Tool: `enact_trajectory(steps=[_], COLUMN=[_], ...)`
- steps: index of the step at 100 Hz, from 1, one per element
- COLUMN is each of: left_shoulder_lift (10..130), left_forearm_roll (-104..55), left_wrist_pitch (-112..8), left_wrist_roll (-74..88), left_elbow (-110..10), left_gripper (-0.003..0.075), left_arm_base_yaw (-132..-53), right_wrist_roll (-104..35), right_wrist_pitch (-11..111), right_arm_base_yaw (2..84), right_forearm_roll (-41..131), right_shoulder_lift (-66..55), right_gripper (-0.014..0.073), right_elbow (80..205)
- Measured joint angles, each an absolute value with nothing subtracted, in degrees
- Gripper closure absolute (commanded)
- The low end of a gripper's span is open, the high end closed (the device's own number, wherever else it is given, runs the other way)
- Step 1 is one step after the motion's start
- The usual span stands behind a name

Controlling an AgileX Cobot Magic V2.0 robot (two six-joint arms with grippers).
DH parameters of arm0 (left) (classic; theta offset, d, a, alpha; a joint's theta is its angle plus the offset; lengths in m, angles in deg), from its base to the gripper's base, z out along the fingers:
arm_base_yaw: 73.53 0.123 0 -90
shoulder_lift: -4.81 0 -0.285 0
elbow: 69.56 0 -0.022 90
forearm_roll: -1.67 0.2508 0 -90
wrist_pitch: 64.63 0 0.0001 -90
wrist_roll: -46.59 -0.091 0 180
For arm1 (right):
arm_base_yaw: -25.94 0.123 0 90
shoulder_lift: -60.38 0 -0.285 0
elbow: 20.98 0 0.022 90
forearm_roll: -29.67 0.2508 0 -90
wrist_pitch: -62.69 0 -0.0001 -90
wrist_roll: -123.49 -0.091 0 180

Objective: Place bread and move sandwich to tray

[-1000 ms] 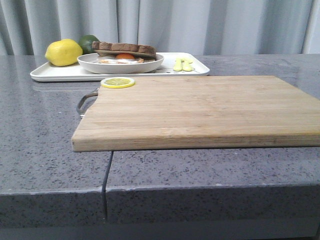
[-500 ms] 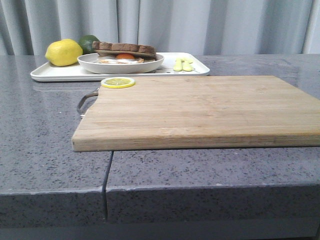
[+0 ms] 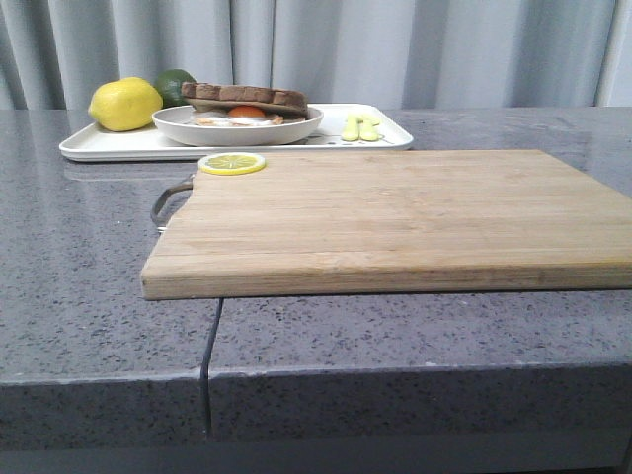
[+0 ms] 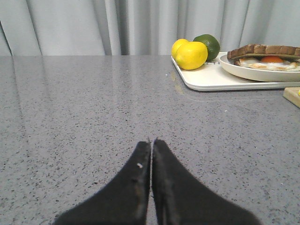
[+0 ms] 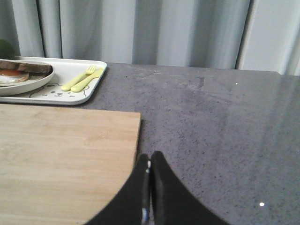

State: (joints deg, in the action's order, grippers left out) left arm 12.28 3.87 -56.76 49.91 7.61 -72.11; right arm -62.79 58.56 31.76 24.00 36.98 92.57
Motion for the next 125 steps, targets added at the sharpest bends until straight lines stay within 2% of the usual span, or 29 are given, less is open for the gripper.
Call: enact_trajectory(steps=[24, 42, 125], left_shoulder_lift=[12.3, 12.3, 12.3], left_forearm_roll=[3.9, 3.9, 3.9], left_wrist_pitch=[-56.8, -56.8, -56.8], left_wrist_roll=[49.9, 49.9, 49.9], left_elbow=[7.6, 7.6, 7.6], left_gripper=[0.074, 0.074, 0.074], left_arm_base_yaw=[-72.1, -72.1, -72.1], right_wrist_roll=[-62.7, -62.7, -62.7], right_wrist_pitch=[62.3, 61.9, 60.5], right_arm_base_yaw=[32.1, 32.1, 32.1], right_forearm_roll=[24.6, 24.7, 24.7], right_shoulder_lift=[47.2, 52.8, 53.2], right_gripper=[0.0661, 0.0661, 0.0661], right_elbow=[81.8, 80.3, 80.3])
